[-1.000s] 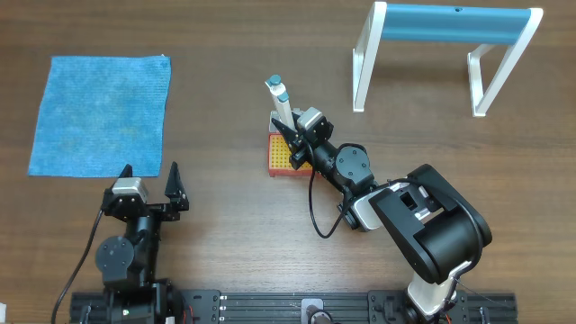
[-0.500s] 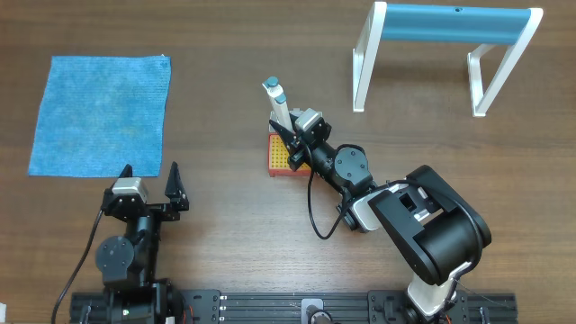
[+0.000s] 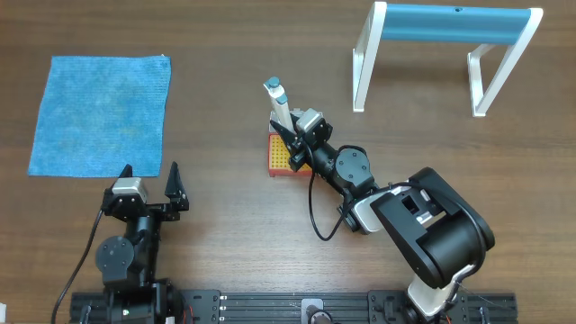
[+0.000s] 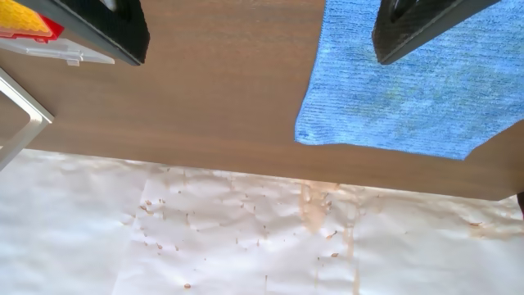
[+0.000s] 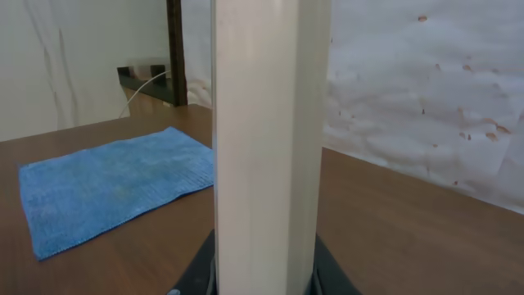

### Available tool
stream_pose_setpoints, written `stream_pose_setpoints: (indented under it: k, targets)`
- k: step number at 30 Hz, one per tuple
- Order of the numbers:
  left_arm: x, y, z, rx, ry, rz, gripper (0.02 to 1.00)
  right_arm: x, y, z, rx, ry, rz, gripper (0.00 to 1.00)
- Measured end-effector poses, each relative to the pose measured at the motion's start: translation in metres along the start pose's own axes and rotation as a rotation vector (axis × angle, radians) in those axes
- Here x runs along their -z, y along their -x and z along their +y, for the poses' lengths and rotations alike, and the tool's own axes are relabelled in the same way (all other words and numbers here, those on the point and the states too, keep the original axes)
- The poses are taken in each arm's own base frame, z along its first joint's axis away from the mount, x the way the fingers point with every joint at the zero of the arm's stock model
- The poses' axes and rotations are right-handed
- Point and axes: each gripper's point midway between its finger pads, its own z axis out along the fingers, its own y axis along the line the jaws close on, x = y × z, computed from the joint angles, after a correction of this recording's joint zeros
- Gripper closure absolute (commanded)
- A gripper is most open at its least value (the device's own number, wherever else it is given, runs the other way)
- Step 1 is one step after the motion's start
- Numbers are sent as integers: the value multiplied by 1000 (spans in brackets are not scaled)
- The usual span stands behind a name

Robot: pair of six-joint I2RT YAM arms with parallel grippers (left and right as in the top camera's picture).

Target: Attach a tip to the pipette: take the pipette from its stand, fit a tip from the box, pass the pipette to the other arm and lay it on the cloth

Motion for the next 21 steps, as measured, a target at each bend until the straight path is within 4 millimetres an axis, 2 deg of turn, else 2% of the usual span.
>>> stream_pose_setpoints:
  k: [21]
  targets:
    - [0, 0, 0, 0, 0, 0, 137, 1, -3, 0, -3, -3, 15, 919]
